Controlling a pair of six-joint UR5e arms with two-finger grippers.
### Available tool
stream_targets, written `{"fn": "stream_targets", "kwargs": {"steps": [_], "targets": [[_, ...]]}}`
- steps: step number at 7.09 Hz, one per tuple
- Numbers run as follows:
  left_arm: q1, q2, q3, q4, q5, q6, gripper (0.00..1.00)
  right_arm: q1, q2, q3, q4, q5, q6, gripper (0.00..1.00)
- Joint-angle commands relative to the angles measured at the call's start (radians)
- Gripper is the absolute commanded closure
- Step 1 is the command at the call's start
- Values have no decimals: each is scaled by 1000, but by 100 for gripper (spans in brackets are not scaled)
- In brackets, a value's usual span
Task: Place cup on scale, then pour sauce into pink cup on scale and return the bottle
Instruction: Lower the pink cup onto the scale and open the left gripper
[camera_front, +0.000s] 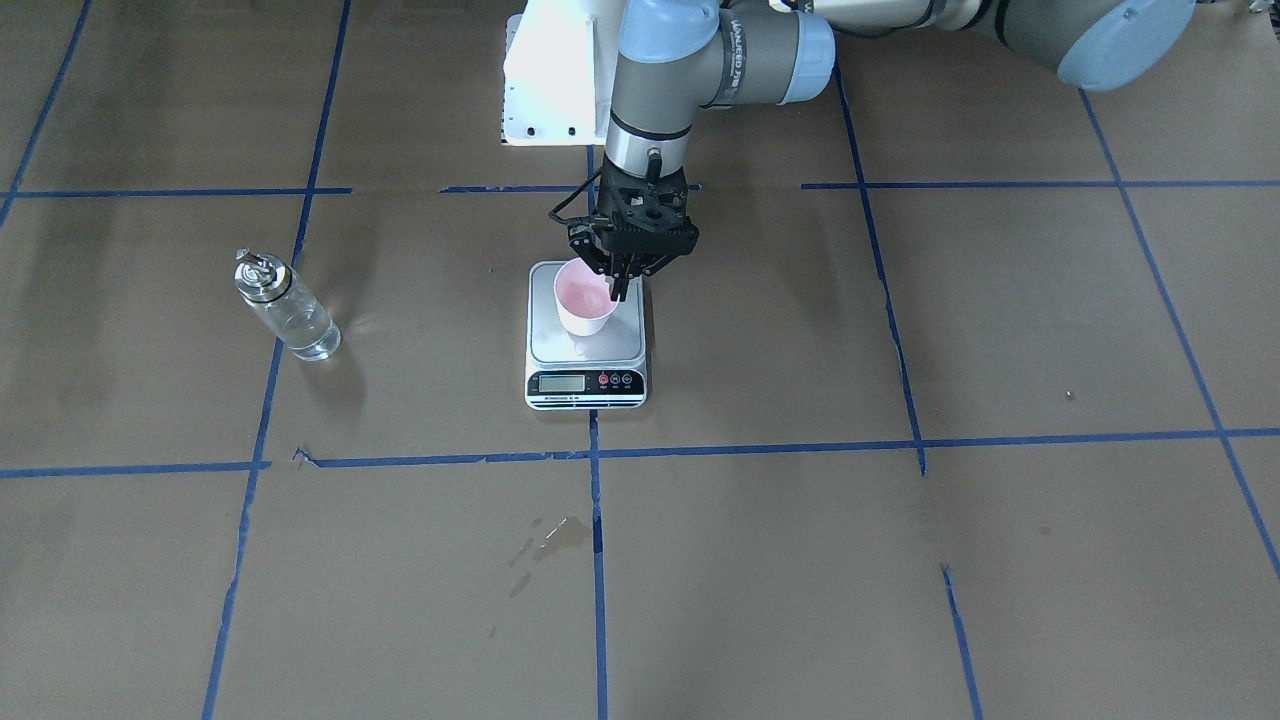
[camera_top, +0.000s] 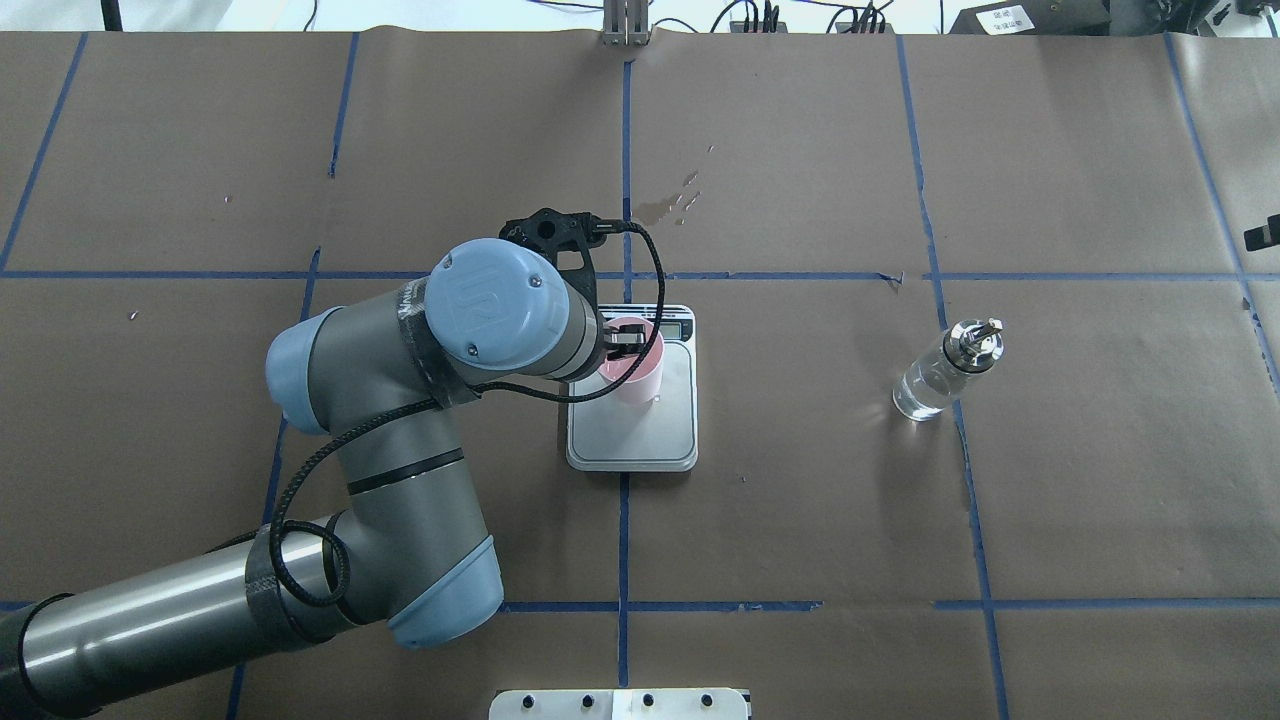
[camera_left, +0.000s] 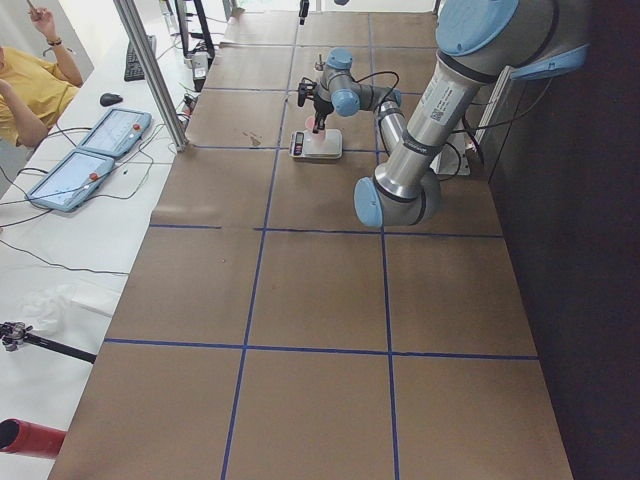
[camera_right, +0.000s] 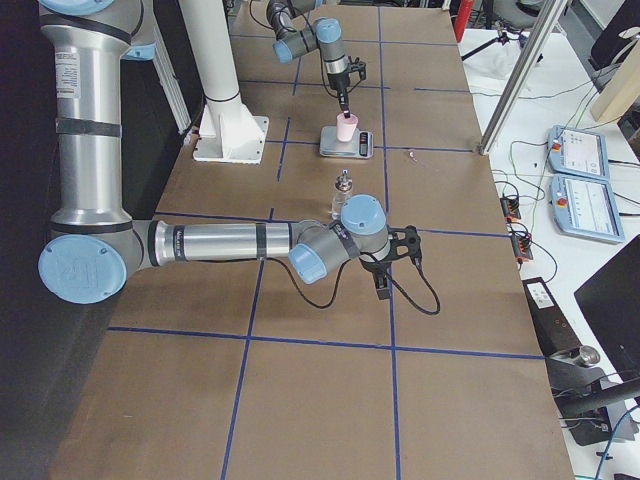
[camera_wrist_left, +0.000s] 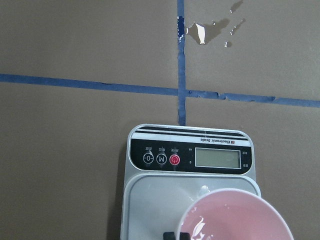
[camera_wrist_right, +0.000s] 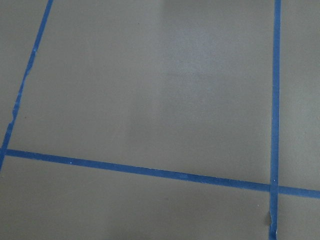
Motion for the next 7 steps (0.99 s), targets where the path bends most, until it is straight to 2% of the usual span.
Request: {"fn": "stream_targets", "kwargs": {"steps": [1, 3, 4, 5, 7], "targets": [[1, 1, 0, 0, 0, 0, 75, 0, 0, 0, 1, 0, 0, 0], [1, 2, -1, 0, 0, 0, 57, 0, 0, 0, 1, 0, 0, 0], [1, 2, -4, 2, 0, 0, 35, 0, 0, 0, 1, 0, 0, 0], [1, 20, -18, 2, 0, 8, 0, 0, 0, 2, 1, 0, 0, 0], [-16, 104, -128, 8, -3, 101, 0, 0, 0, 6, 1, 2, 3, 0]]}}
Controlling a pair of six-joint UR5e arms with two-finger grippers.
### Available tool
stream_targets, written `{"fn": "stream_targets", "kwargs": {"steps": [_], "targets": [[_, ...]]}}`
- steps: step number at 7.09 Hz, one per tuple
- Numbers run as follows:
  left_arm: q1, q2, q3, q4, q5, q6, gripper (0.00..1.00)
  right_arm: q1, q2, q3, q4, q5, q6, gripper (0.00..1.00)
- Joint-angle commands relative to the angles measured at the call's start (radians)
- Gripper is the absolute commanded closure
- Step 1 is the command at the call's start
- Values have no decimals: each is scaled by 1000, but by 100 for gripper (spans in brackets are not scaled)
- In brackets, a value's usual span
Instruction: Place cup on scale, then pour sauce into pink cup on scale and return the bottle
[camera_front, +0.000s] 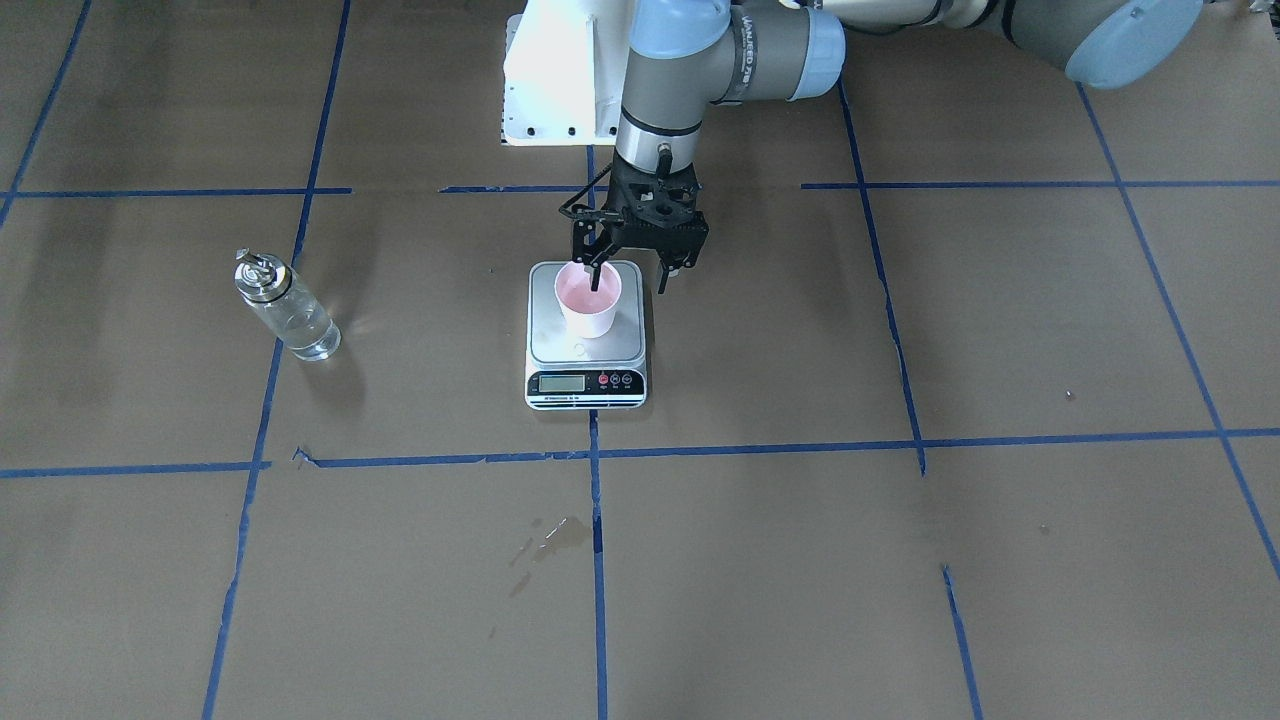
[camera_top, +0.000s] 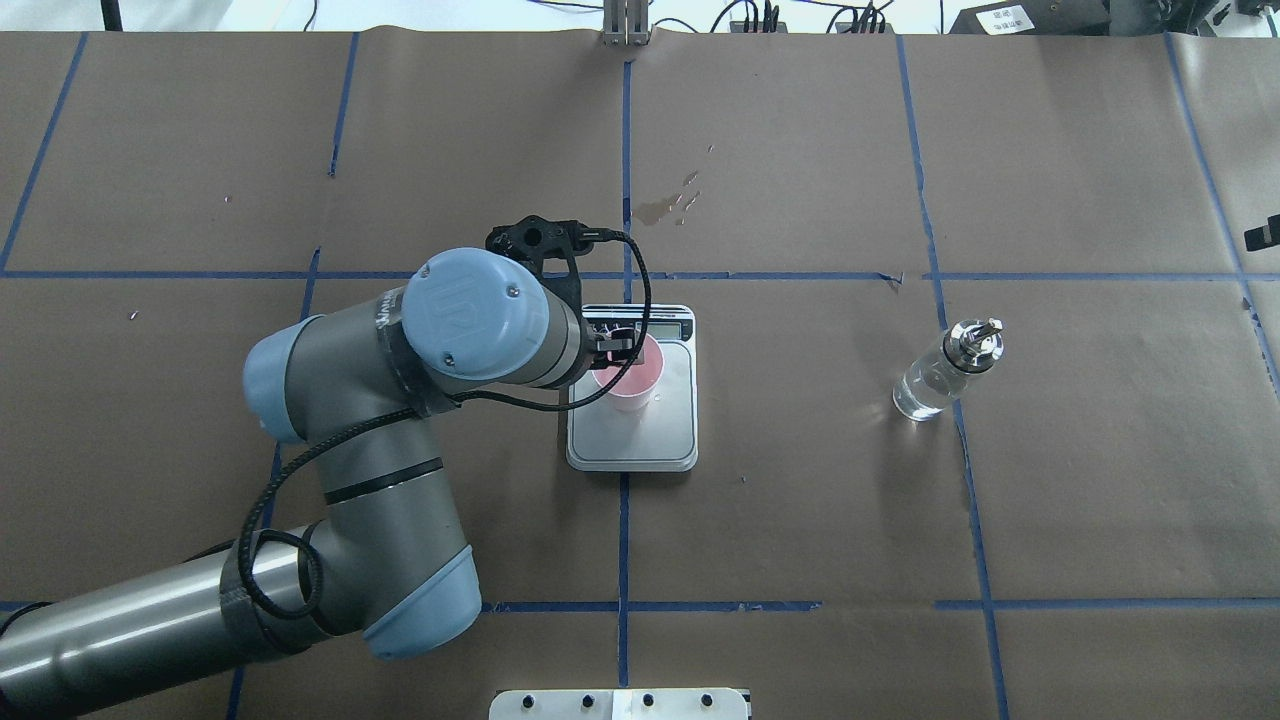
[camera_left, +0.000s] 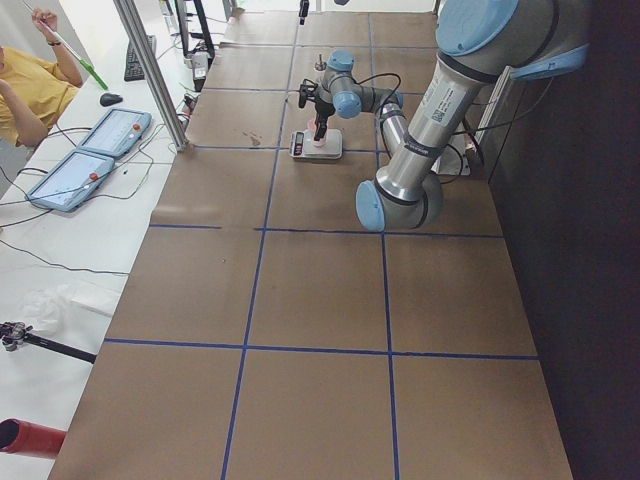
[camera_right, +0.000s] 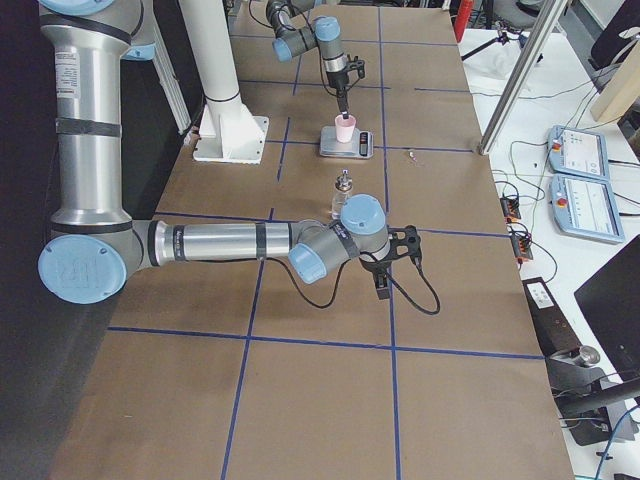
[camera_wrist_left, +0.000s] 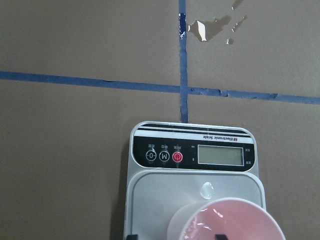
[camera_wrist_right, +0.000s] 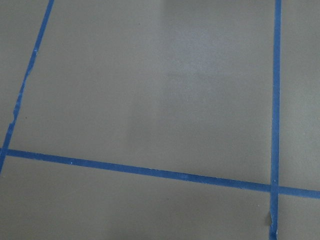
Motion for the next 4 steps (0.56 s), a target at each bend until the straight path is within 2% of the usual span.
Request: {"fn": "stream_targets", "kwargs": {"steps": [1, 2, 4], "targets": [[-72, 89, -112, 7, -10, 160, 0, 0, 0, 6, 0, 1, 2, 0], [-152, 97, -131, 19, -30, 273, 0, 0, 2, 9, 0, 1, 11, 0], [-312, 224, -170, 30, -148, 509, 0, 0, 8, 56, -1, 13, 55, 0]]}}
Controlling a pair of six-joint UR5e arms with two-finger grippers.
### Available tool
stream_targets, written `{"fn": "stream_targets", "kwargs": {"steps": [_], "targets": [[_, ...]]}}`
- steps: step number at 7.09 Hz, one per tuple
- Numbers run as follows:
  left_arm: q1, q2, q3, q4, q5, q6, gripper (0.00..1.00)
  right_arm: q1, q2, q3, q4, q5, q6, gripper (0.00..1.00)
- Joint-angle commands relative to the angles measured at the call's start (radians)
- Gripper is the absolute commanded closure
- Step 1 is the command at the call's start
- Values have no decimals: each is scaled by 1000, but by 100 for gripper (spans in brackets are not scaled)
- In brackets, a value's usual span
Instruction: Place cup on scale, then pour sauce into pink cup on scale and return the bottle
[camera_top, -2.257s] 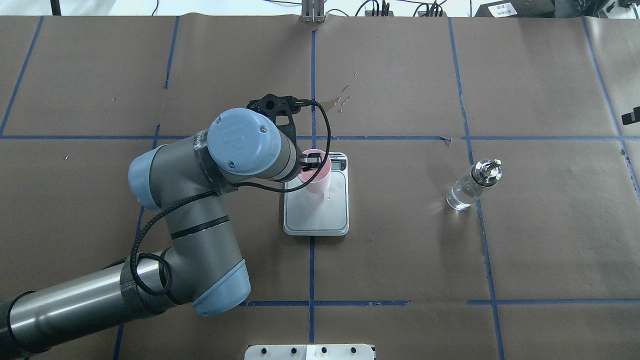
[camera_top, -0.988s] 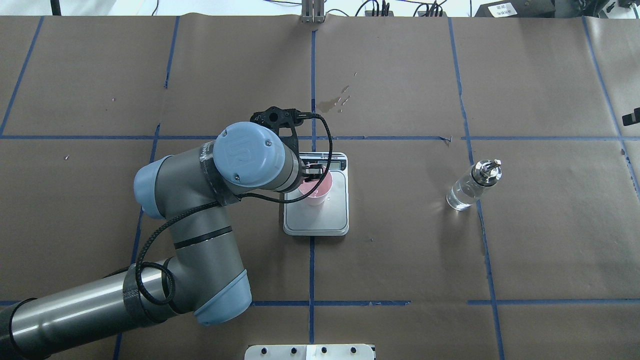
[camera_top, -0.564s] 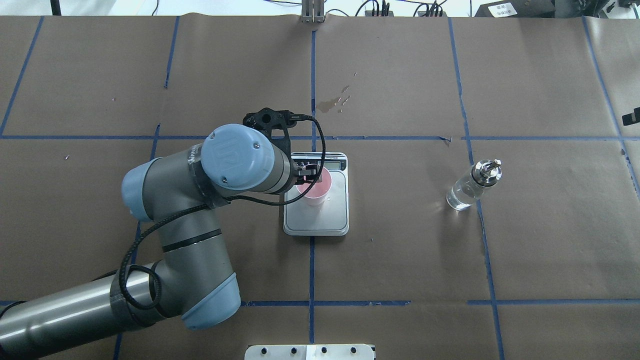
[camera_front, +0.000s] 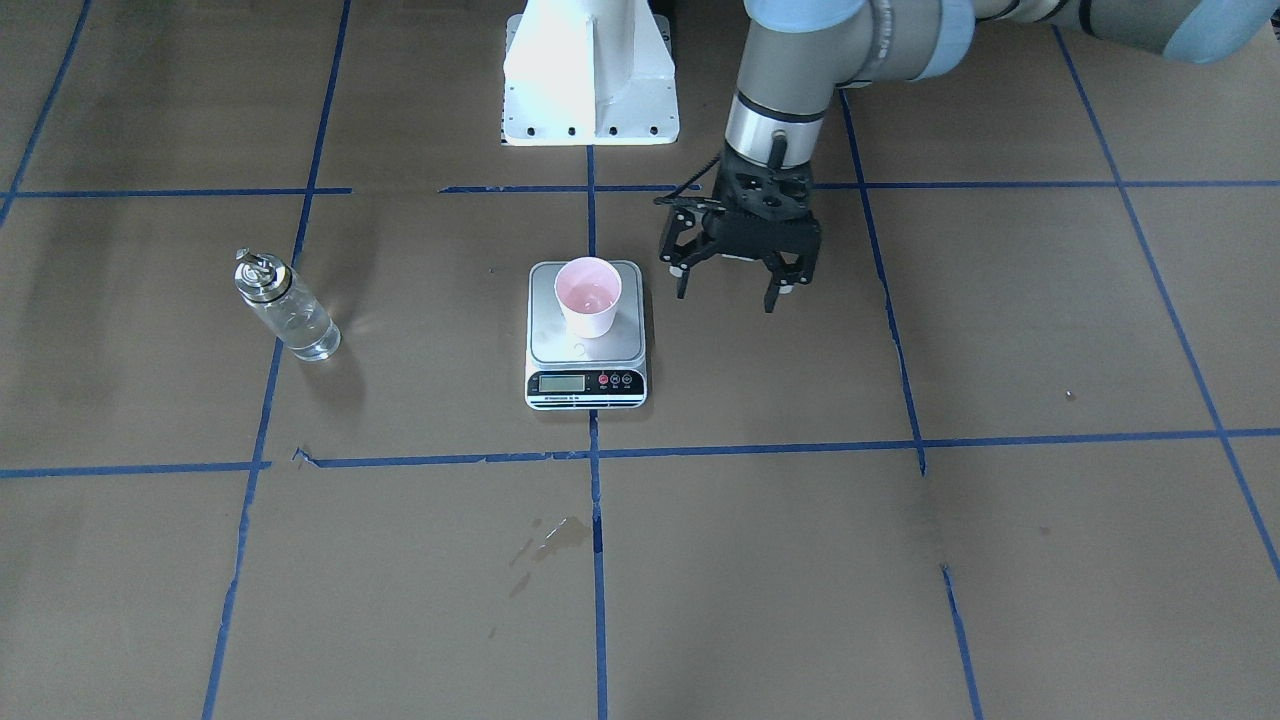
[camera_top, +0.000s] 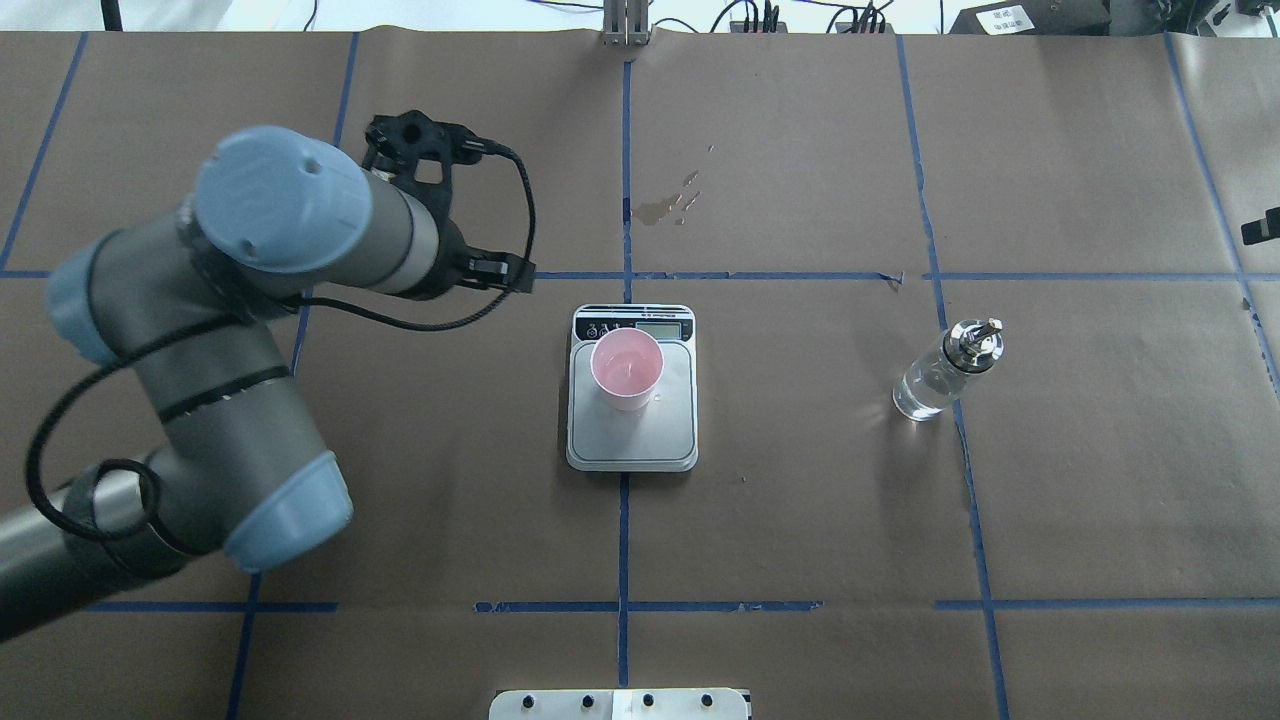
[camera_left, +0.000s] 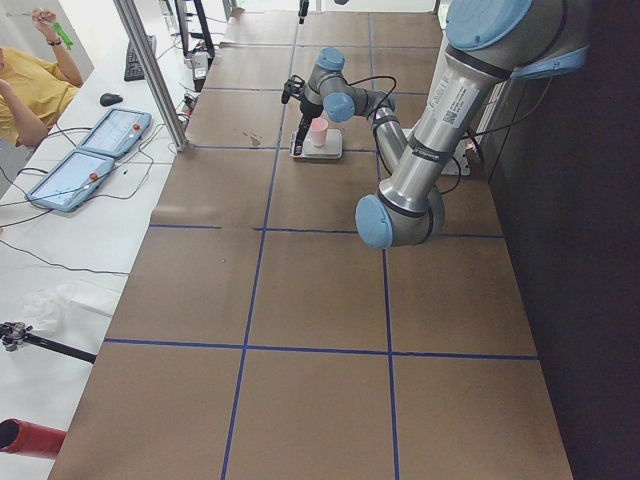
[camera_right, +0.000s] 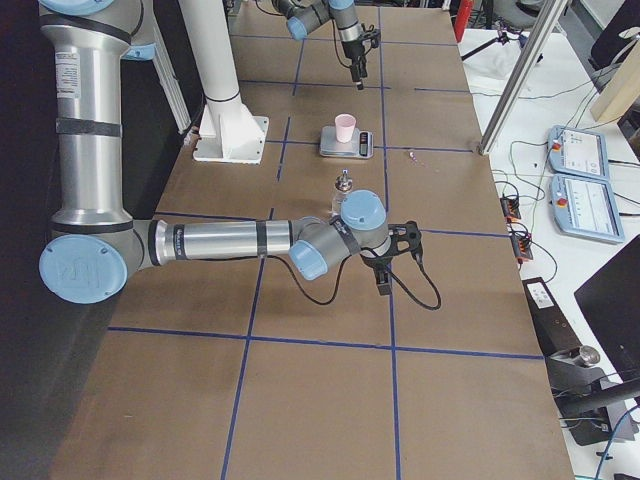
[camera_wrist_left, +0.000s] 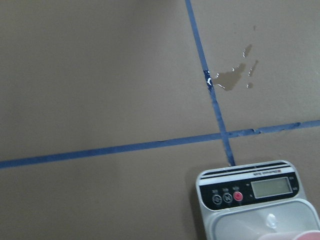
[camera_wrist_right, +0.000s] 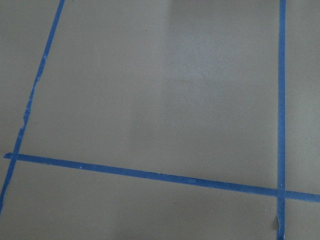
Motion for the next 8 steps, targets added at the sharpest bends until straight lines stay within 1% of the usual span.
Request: {"fn": "stream_targets", "kwargs": {"steps": [1, 2, 3, 4, 5, 6, 7, 8], "targets": [[-189, 164, -54, -1, -101, 299, 0, -2, 1, 54, -1, 9, 74, 0], [-302, 224, -45, -1, -179, 381, 0, -2, -2, 65, -1, 24, 87, 0], [-423, 283, -7, 2, -279, 388, 0, -2, -4, 71, -1, 44, 94, 0], [-547, 356, 44, 8, -383, 397, 0, -2, -5, 86, -1, 46, 101, 0], [-664, 419, 94, 1, -410, 570, 0, -2, -8, 96, -3, 47, 102, 0], [-802, 444, 157, 10, -419, 865, 0, -6, -8, 109, -3, 47, 114, 0], [-899, 449, 244, 31, -437, 1020, 0, -24, -11, 149, -4, 47, 148, 0], [-912, 491, 298, 38, -473, 1040, 0, -58, -31, 206, -6, 37, 209, 0]]}}
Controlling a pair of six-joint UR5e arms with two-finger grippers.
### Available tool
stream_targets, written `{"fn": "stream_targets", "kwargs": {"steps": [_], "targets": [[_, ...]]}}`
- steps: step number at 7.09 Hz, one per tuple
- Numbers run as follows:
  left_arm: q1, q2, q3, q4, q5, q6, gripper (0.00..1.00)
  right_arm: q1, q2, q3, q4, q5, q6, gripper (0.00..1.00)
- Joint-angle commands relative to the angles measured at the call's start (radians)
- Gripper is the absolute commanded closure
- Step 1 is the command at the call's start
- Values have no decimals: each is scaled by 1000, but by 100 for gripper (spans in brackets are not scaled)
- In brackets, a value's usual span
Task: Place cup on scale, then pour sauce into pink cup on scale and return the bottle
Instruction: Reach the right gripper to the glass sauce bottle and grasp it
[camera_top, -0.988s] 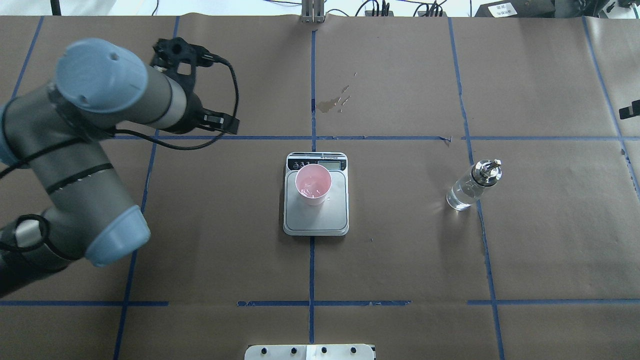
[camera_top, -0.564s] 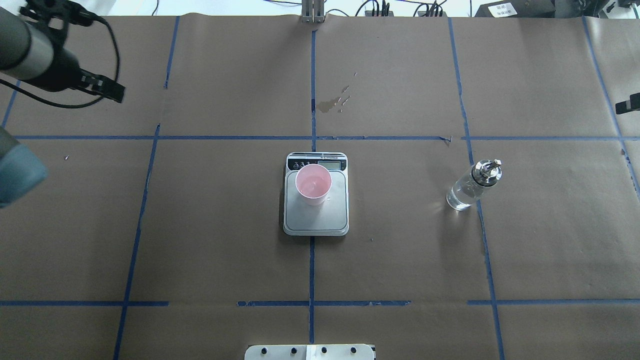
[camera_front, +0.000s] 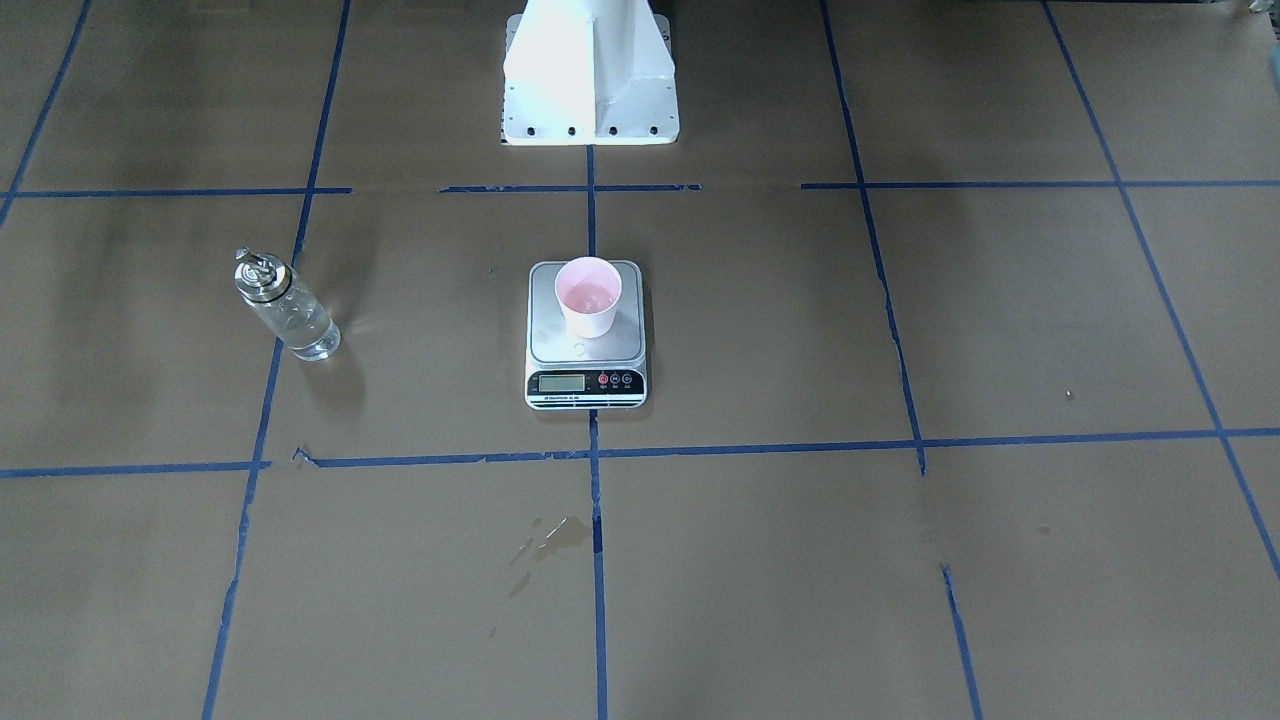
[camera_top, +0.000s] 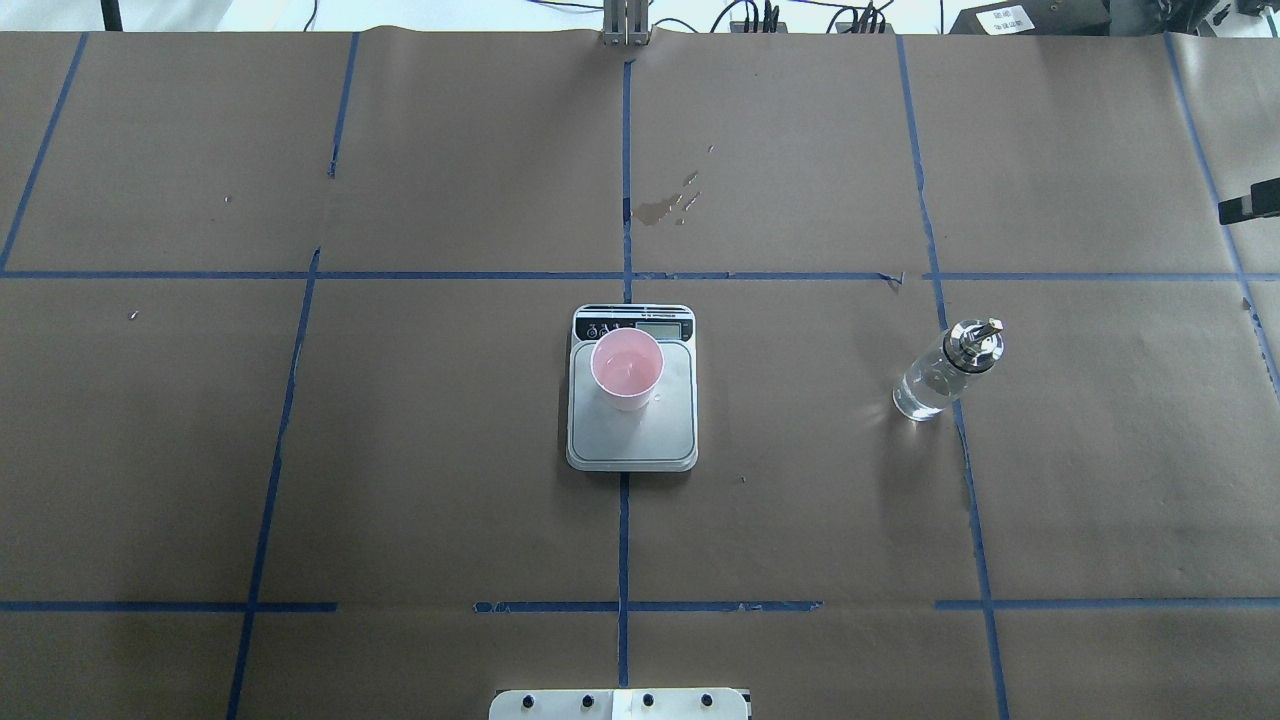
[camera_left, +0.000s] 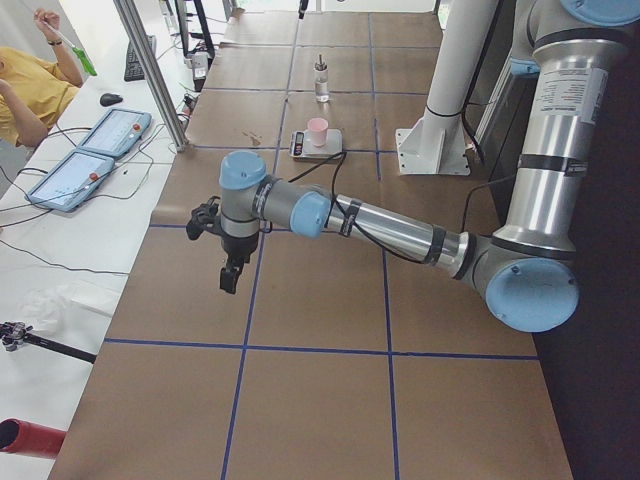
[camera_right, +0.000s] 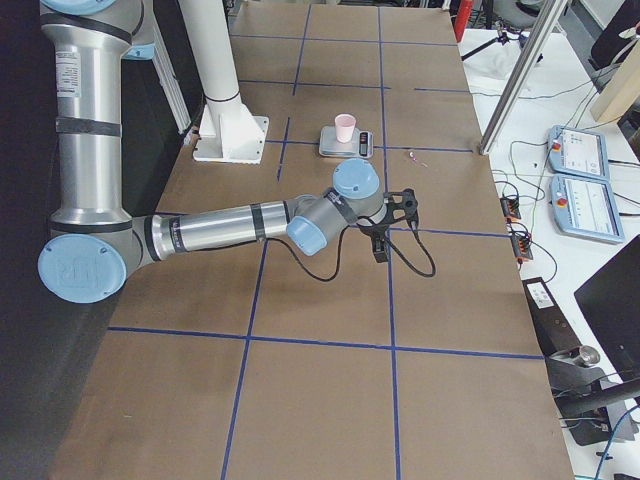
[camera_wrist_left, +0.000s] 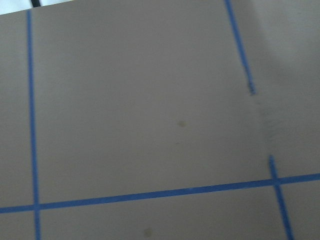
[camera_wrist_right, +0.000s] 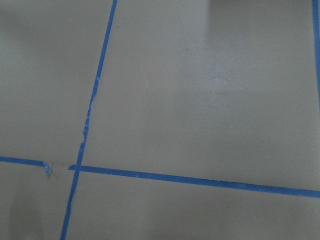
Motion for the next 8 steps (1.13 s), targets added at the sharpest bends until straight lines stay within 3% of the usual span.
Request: {"fn": "stream_targets", "kwargs": {"steps": [1, 2, 5, 6, 8], "targets": [[-72, 88, 64, 8, -72, 107, 0, -70, -30, 130, -9, -20, 123, 0], [-71, 108, 47, 8, -80, 107, 0, -132, -42, 196, -11, -58, 224, 0], [-71, 110, 39, -2, -83, 107, 0, -445, -85, 398, -28, -355, 505, 0], [-69, 110, 41, -2, -93, 107, 0, -577, -141, 464, -29, -504, 571, 0], [-69, 110, 39, -3, -112, 107, 0, -926, -206, 489, -29, -974, 710, 0]]}}
